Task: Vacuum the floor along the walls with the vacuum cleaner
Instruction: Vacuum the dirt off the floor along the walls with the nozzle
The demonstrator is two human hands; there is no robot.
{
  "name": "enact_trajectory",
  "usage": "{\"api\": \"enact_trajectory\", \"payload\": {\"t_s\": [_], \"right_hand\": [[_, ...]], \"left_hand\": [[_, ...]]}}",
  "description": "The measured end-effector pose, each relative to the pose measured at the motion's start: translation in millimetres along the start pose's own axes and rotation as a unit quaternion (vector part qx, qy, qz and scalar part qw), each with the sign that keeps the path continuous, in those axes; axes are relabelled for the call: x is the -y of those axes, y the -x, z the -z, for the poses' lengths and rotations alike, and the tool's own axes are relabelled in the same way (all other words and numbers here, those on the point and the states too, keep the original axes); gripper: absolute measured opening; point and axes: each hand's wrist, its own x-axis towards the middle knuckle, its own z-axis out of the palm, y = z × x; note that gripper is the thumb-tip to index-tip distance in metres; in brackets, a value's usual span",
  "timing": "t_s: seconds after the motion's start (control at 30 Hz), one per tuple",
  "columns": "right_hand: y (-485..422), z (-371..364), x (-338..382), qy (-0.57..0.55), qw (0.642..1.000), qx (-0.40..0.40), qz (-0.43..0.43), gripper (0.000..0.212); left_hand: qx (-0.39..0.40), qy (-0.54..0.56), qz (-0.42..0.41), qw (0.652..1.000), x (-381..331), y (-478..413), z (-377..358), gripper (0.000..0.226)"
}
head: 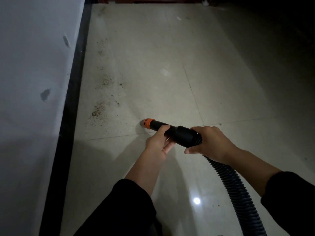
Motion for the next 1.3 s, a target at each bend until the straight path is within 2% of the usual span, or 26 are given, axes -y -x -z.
{"api": "enact_trajectory", "payload": {"t_s": [0.17,0.3,0.5,0.8,0.83,0.9,0.93,1.0,1.1,1.2,1.3], "right_hand": [[-10.2,3.1,7.0,0.016,1.000,0.002,-0.007,0.058],[-10.8,-7.0,10.4,0.000,0.999,0.040,-0.011,0.061],[-3.4,-9.8,12.8,-0.036,0.997,0.058,-0.034,0.072],[9.2,-23.6,29.5,-0.021,0.998,0.051,-0.033,0.049],[9.7,-25.3,31.8,-0.019,0.998,0.049,-0.038,0.053],[11.7,-29.7,37.9,0.013,0.997,0.041,-0.057,0.076],[13.6,-33.0,42.1,0.055,0.996,0.031,-0.063,0.087],[19.0,-42.9,49.7,0.159,0.986,-0.002,-0.049,0.093],[24.2,-52.9,57.0,0.231,0.972,-0.040,-0.011,0.081],[20.0,-50.5,54.6,0.210,0.977,-0.024,0.001,0.069],[14.3,-48.0,51.5,0.168,0.986,0.000,0.001,0.069]], "left_hand": [[0.015,-0.001,-0.001,1.000,-5.8,-10.2,8.2,0.023],[0.034,-0.007,-0.011,0.999,-3.6,-20.2,21.7,0.024],[0.024,-0.012,-0.009,1.000,2.2,-24.0,26.7,0.040],[0.006,0.000,-0.004,1.000,-0.7,-17.7,34.1,0.044],[0.008,0.003,-0.003,1.000,-1.4,-17.0,34.6,0.043],[0.015,0.012,0.003,1.000,-3.0,-14.9,35.3,0.041],[0.020,0.017,0.006,1.000,-3.6,-13.7,35.5,0.042],[0.023,0.018,0.013,0.999,-4.5,-11.0,36.0,0.043],[0.031,0.016,0.018,0.999,-4.4,-10.0,37.4,0.041],[0.028,0.028,0.020,0.999,-5.2,-11.5,39.5,0.041],[0.022,0.023,0.017,0.999,-7.6,-13.9,42.3,0.045]]}}
